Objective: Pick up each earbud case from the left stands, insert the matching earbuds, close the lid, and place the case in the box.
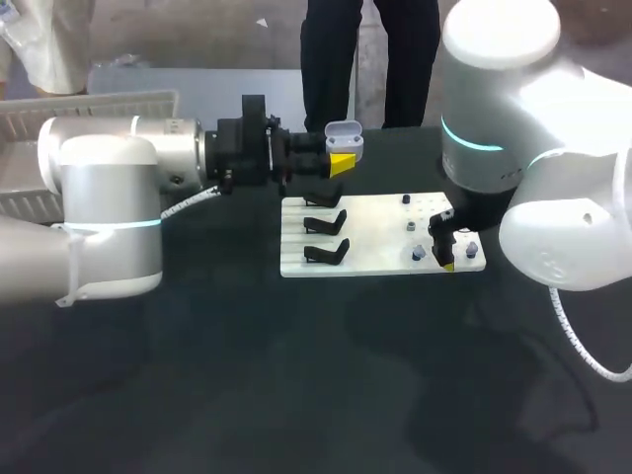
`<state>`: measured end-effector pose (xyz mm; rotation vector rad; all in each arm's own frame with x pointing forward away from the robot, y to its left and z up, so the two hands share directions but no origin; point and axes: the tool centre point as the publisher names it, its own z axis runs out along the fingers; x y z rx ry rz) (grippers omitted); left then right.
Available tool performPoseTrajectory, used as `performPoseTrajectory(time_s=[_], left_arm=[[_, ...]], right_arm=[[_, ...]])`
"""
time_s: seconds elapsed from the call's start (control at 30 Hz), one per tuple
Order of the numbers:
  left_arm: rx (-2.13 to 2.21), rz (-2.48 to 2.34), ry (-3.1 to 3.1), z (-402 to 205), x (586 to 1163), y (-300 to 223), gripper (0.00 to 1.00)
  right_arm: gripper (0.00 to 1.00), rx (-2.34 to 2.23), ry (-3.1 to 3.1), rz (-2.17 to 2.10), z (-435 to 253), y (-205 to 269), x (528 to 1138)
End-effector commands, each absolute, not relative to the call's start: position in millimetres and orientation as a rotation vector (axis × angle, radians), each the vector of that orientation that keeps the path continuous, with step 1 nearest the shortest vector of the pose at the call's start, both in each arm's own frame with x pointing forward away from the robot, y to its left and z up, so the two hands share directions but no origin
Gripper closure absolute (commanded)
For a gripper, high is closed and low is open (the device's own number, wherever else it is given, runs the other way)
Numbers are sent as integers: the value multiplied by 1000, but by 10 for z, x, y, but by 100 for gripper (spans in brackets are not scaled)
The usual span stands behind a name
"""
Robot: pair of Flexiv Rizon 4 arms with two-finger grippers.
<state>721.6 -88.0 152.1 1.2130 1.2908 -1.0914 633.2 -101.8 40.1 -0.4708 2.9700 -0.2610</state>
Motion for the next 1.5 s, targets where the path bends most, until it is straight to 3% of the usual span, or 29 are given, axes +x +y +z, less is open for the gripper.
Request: performPoseTrajectory(time_s=[0.03,0.07,0.17,0.3,0.4,0.9,1.5], left_arm=[[1210,-1090,1286,1512,7217,-880,100],[1210,-1090,1286,1512,7217,-880,100],[1210,-1090,1286,1512,7217,-880,100],[1210,-1090,1286,1512,7217,-880,100],[1210,-1090,1286,1512,7217,-880,100],[1210,-1090,1286,1512,7217,-880,100],[1210,-1090,1286,1512,7217,-880,100]], right_arm=[[13,-471,2970,-275,391,-1010,6337],[15,-472,2970,-277,390,-1006,6343],[38,-467,2969,-278,389,-994,6372],[40,-466,2967,-284,378,-971,6401],[50,-455,2965,-291,362,-960,6424],[61,-355,2974,-309,331,-966,6416],[64,-367,2973,-323,318,-936,6481]])
